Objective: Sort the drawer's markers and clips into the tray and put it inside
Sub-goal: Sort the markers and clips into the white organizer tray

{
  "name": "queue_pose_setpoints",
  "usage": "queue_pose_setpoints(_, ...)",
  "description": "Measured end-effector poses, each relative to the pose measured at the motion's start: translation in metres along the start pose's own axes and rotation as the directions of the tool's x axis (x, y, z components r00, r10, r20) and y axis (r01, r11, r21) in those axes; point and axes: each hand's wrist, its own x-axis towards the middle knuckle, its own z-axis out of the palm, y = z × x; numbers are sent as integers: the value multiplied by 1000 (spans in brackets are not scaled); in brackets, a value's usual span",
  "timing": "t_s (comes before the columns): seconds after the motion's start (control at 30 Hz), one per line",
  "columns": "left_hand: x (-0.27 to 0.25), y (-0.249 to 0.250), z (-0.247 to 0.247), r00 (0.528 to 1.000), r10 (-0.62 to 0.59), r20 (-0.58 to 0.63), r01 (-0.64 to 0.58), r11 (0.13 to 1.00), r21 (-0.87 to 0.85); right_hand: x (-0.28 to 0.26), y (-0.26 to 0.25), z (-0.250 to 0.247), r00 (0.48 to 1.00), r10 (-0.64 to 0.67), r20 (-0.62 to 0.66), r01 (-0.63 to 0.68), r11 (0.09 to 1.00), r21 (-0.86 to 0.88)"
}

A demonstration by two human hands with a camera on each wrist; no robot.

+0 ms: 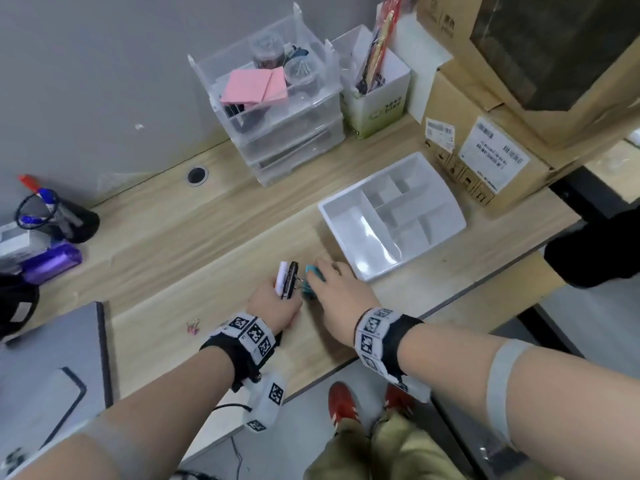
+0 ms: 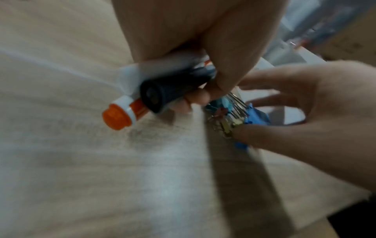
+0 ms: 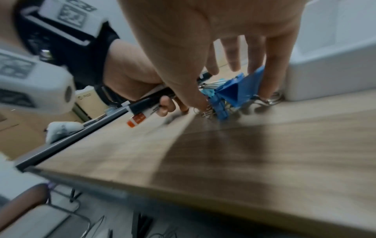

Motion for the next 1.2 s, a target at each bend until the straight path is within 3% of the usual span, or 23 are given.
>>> queue_pose_setpoints(0.1, -1, 12, 0, 999, 25, -21, -18, 956, 294, -35, 22, -5, 974, -189, -127, 190, 982, -3)
queue_pose_setpoints(0.2, 1, 21, 2, 999, 36, 6, -35, 885, 465, -92, 69, -6, 958, -272, -88, 279, 957, 77)
queue_pose_setpoints(0.27, 2, 24, 1, 1000, 22, 8, -23, 843, 537, -130, 107, 0, 985, -169, 19, 166, 979, 122)
queue_pose_setpoints(0.33, -1, 29, 3, 999, -27, 30, 6, 836, 548, -167, 152, 12, 990, 103, 101, -119, 978, 171)
queue_pose_setpoints(0.37, -2, 30, 4, 997, -60, 49, 25, 847, 532, -184, 178, 24, 955, 270, 127, -291, 934, 205)
queue_pose_setpoints(0.4, -4, 31, 4, 995, -80, 67, 35, 856, 516, -199, 203, 36, 886, 435, 160, -462, 856, 232)
queue_pose_setpoints(0.47, -9, 33, 2, 991, -110, 81, 56, 867, 496, -230, 250, 66, 686, 677, 265, -727, 640, 249)
queue_pose_setpoints(0.53, -15, 35, -2, 993, -80, 90, 19, 843, 537, -255, 279, 99, 497, 782, 376, -867, 437, 238)
queue_pose_setpoints(0.57, -20, 38, -2, 995, -17, 98, -45, 799, 600, -262, 286, 115, 447, 795, 409, -894, 383, 232)
queue_pose_setpoints(0.6, -24, 40, -1, 989, 67, 128, -136, 729, 671, -266, 288, 129, 429, 796, 427, -903, 365, 226)
queue_pose_setpoints(0.67, -44, 45, 12, 939, 233, 252, -343, 608, 716, -267, 289, 157, 431, 776, 460, -902, 376, 211)
queue_pose_setpoints(0.73, -77, 46, 40, 837, 273, 474, -537, 574, 618, -263, 284, 184, 439, 751, 493, -898, 388, 209)
queue_pose_setpoints(0.83, -118, 42, 112, 592, 149, 792, -675, 628, 386, -252, 274, 210, 399, 764, 507, -916, 360, 178)
queue_pose_setpoints(0.9, -127, 34, 175, 489, 82, 869, -733, 579, 358, -242, 268, 221, 344, 793, 502, -935, 338, 108)
queue_pose_setpoints(0.97, -124, 26, 237, 457, 44, 888, -787, 486, 381, -234, 263, 228, 301, 812, 501, -942, 335, 23)
queue_pose_setpoints(1.03, -116, 18, 294, 466, 47, 884, -805, 437, 401, -228, 267, 237, 282, 808, 517, -939, 343, -24)
queue_pose_setpoints(1.13, -99, 8, 361, 508, 97, 856, -791, 446, 418, -223, 272, 245, 204, 799, 566, -951, 300, -80)
queue_pose_setpoints(1.2, -84, -3, 393, 567, 118, 816, -778, 404, 482, -222, 275, 238, 147, 802, 579, -973, 224, -63)
